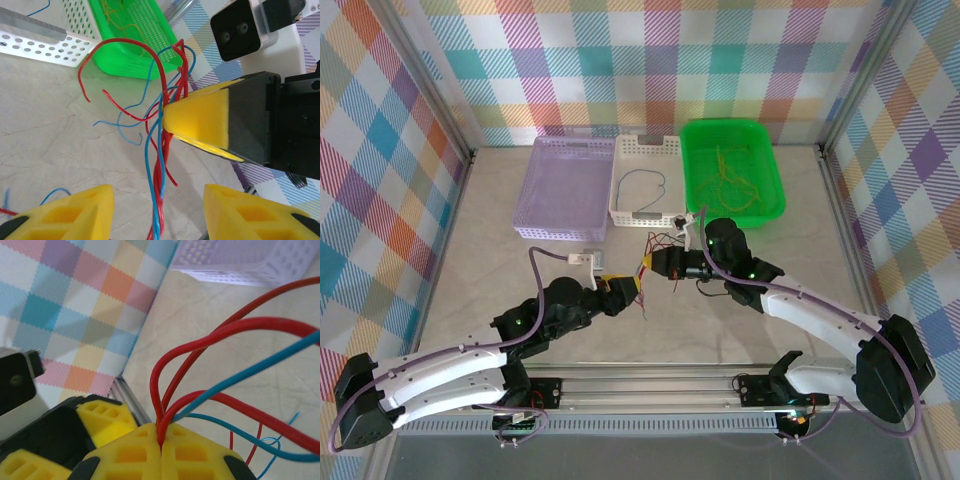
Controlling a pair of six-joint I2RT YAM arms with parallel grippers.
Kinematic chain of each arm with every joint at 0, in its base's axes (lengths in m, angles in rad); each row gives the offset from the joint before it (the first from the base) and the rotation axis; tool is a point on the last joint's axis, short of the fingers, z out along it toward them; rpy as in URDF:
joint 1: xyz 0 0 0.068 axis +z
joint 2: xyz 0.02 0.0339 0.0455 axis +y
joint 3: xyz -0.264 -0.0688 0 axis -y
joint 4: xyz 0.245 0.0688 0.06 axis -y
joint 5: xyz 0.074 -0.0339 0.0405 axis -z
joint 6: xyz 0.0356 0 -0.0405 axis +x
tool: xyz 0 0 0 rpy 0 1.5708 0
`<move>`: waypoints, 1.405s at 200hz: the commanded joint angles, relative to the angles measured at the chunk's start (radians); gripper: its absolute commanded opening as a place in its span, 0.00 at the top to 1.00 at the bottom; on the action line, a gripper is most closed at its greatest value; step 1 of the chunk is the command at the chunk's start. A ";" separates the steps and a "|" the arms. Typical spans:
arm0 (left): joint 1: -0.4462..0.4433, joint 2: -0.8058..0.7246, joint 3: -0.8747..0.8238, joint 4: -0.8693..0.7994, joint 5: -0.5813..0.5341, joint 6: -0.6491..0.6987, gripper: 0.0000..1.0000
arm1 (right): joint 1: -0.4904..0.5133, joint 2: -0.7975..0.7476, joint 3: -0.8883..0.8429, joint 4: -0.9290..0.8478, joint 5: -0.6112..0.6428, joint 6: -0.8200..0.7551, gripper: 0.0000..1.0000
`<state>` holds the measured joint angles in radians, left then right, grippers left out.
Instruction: Untangle the cables
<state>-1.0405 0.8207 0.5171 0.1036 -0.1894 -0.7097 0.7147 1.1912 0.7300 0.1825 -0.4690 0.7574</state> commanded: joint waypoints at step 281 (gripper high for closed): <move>-0.004 -0.178 -0.076 -0.038 -0.119 0.017 1.00 | 0.029 0.046 -0.021 0.051 -0.186 -0.089 1.00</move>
<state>-1.0451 0.7284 0.4660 0.1104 -0.1967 -0.6899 0.7414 1.2747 0.7296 0.3019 -0.6685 0.7300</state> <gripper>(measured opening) 0.041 0.041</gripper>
